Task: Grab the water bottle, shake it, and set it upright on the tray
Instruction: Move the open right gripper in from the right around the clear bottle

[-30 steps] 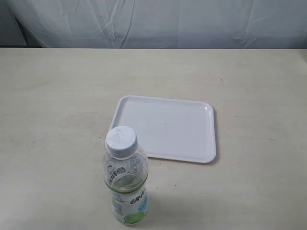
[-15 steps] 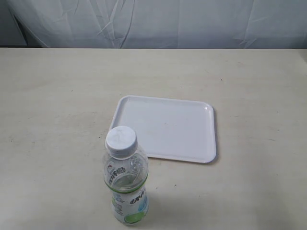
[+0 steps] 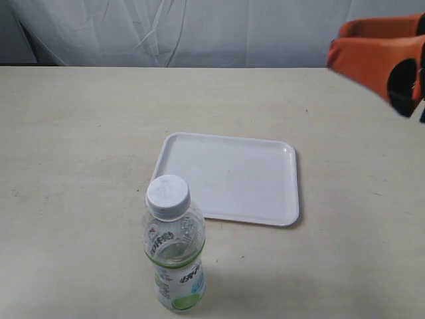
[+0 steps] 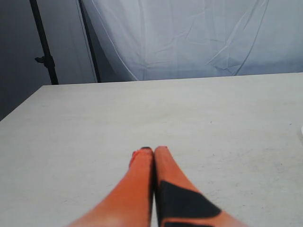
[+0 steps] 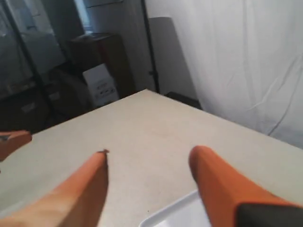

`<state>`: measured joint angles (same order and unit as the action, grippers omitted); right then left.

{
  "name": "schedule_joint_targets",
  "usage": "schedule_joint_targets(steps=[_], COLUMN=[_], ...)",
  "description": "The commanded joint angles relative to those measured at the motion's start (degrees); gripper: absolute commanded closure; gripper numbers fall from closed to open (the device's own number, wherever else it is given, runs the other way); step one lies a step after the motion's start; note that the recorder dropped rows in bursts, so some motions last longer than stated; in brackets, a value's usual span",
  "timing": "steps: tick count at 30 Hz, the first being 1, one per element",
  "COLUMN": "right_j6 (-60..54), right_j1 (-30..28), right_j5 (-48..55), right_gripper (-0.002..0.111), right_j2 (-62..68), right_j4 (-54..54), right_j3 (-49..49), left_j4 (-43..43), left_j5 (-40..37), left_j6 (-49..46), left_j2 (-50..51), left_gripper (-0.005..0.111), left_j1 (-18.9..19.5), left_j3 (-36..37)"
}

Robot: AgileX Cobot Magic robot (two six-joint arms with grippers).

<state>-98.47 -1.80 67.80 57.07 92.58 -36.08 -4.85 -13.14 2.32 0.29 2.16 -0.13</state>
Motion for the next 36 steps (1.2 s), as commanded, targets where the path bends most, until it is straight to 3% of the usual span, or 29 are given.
schedule_joint_targets(steps=[1, 4, 6, 19, 27, 36], right_j6=[-12.3, -12.7, -13.1, -14.4, -18.7, -22.3], right_j1=[10.1, 21.2, 25.3, 42.0, 46.3, 46.6], right_j5=[2.2, -9.0, -12.7, -22.3, -23.4, -21.4], right_gripper=[0.032, 0.032, 0.032, 0.032, 0.032, 0.032], right_j2=[7.0, 9.8, 10.1, 13.7, 19.5, 24.5], right_j4=[-3.3, -6.9, -7.3, -5.8, -0.2, 6.0], right_j3=[-0.4, -0.4, -0.4, -0.3, -0.3, -0.3], left_j4=[-0.2, -0.2, -0.2, -0.2, -0.2, -0.2], left_j5=[0.3, 0.3, 0.3, 0.3, 0.3, 0.3], left_j6=[0.2, 0.2, 0.2, 0.2, 0.2, 0.2], left_j2=[-0.3, -0.3, -0.3, -0.3, -0.3, -0.3], left_gripper=[0.107, 0.107, 0.107, 0.107, 0.107, 0.107], left_j1=[0.0, 0.0, 0.0, 0.0, 0.0, 0.0], left_j3=[0.1, 0.1, 0.1, 0.1, 0.1, 0.1])
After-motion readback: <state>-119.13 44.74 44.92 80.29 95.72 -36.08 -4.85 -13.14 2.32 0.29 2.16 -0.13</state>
